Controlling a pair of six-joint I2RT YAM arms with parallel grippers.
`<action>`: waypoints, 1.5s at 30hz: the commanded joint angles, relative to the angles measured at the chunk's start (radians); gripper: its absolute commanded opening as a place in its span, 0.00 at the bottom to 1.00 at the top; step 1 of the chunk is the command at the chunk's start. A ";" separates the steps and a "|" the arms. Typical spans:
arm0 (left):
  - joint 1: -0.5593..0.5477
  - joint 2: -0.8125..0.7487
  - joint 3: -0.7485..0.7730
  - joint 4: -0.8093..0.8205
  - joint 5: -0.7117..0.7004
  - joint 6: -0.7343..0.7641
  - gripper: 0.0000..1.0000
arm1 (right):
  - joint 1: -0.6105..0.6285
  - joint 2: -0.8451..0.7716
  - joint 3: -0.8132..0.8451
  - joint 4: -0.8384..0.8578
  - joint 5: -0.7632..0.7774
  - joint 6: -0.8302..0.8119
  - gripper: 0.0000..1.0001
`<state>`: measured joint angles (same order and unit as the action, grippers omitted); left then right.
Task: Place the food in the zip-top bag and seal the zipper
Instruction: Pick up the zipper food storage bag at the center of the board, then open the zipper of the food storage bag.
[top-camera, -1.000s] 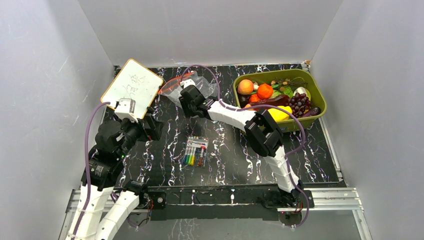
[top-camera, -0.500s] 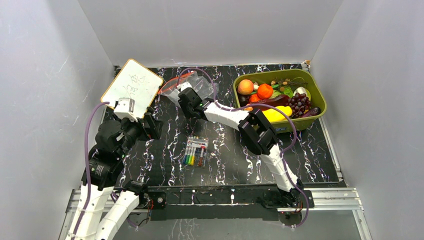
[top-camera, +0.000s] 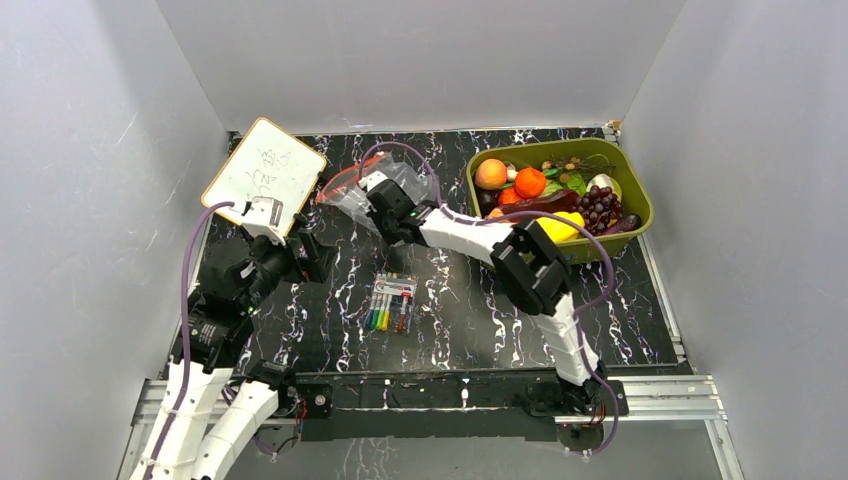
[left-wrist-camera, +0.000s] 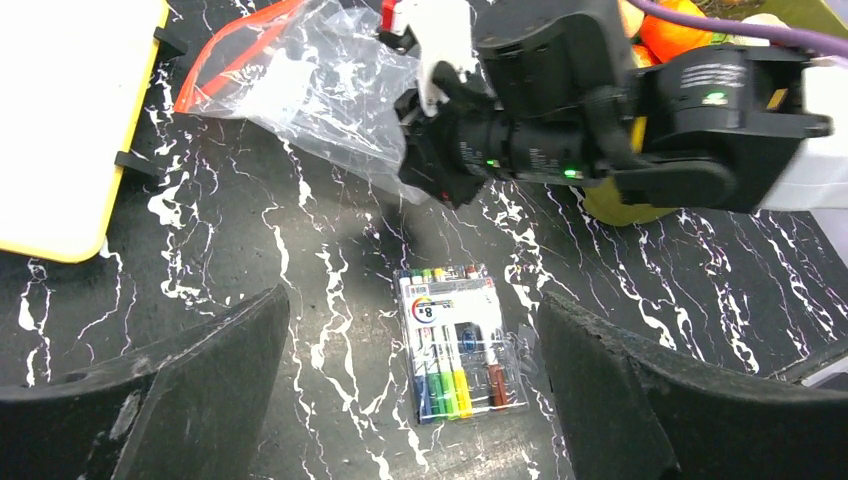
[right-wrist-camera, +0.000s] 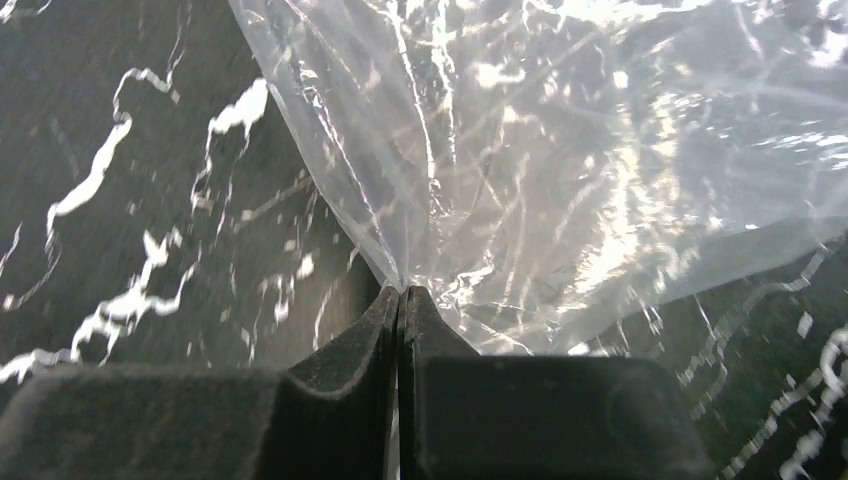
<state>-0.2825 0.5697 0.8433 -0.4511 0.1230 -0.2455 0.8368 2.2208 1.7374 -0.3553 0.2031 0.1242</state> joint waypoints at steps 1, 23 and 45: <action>0.005 0.012 0.002 0.021 0.047 0.030 0.91 | 0.001 -0.231 -0.094 0.084 -0.080 -0.045 0.00; 0.004 0.098 -0.029 0.160 0.123 0.093 0.81 | -0.001 -0.746 -0.195 -0.150 -0.350 -0.161 0.00; 0.005 0.064 0.091 0.056 0.215 0.053 0.82 | -0.003 -1.003 -0.216 -0.123 -0.462 -0.152 0.00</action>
<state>-0.2825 0.6380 0.9203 -0.3996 0.2993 -0.1795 0.8368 1.2549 1.5234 -0.5491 -0.2356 -0.0433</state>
